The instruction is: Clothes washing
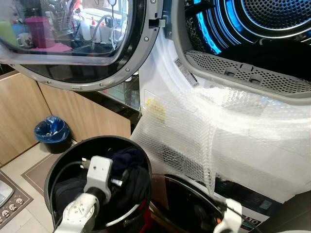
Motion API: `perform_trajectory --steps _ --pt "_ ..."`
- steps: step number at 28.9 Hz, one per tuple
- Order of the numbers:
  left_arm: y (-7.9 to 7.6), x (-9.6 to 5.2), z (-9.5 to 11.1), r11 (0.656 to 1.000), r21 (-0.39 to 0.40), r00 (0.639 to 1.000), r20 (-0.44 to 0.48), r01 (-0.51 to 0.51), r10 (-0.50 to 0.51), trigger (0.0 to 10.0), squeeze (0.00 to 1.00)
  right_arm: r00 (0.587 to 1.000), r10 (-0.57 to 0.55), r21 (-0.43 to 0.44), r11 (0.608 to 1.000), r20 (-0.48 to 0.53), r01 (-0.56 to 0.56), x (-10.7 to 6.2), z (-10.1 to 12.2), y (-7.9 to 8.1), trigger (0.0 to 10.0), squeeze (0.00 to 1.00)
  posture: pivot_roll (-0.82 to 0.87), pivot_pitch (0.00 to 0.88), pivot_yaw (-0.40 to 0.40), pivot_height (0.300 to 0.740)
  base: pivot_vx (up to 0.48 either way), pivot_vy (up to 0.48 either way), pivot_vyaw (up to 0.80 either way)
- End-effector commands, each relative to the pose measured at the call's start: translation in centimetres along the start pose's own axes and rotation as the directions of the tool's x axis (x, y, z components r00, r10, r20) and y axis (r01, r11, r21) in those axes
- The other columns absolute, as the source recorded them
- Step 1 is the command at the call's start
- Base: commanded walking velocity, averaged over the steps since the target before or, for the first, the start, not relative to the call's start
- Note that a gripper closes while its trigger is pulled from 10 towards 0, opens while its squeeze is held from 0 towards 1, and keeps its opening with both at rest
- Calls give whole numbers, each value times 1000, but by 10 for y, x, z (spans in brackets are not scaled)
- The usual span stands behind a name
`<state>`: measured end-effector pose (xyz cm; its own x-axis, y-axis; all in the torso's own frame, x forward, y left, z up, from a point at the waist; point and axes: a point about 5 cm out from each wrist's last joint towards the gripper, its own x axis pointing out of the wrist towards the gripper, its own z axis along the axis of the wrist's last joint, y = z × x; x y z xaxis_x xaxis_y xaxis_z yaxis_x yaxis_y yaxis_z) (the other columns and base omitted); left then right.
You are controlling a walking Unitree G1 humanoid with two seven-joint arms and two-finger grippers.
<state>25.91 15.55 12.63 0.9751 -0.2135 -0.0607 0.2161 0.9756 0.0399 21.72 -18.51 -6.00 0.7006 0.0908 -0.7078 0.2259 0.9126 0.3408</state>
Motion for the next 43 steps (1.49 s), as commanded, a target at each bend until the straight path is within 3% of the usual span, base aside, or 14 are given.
perform_trajectory --steps 1,6,11,12,17,22,25,29,36,42,43 --pt "-2 -5 8 1000 5 1000 15 7 -7 10000 0 999 -44 -14 999 -13 44 0 -6 -4 10000 0 20 66 -12 740 0 0 0" --pt "-5 -8 29 998 12 997 56 58 -59 10000 0 975 -205 -24 979 -83 203 -6 -30 -20 10000 0 41 46 -19 740 0 0 0" --pt "-6 -5 35 988 27 988 28 154 -155 10000 0 969 -221 -47 975 -111 217 -7 -39 -18 10000 0 48 42 -18 740 0 0 0" --pt "0 -3 34 989 37 989 19 146 -146 10000 1000 971 -214 -53 976 -110 209 -6 -39 -15 10000 0 49 57 -20 740 0 0 0" --pt "16 8 37 994 34 994 36 104 -105 10000 1000 972 -212 -51 977 -100 207 -4 -36 -10 10000 0 52 71 -28 740 0 0 0" --pt "31 31 26 995 29 995 -15 97 -97 10000 1000 971 -217 -71 975 -95 211 -3 -32 -11 10000 0 47 81 -32 740 0 0 0" --pt "27 38 15 985 29 983 -63 172 -170 10000 1000 969 -228 -99 971 -97 219 -4 -32 -14 10000 0 39 87 -36 740 0 0 0" --pt "25 44 14 973 4 972 -50 229 -229 10000 1000 968 -232 -95 970 -95 223 -4 -33 -15 10000 0 30 90 -38 740 0 0 0" --pt "29 48 11 977 32 976 -64 212 -210 10000 1000 968 -231 -94 971 -98 222 -5 -34 -16 10000 0 31 90 -40 740 0 0 0" --pt "29 47 -12 970 83 960 -186 226 -208 10000 1000 971 -219 -101 973 -97 209 -3 -33 -12 10000 0 29 84 -39 740 0 0 0" --pt "28 47 -15 970 90 959 -199 224 -203 10000 82 971 -217 -104 973 -96 207 -3 -32 -11 10000 0 27 81 -38 740 0 0 0"
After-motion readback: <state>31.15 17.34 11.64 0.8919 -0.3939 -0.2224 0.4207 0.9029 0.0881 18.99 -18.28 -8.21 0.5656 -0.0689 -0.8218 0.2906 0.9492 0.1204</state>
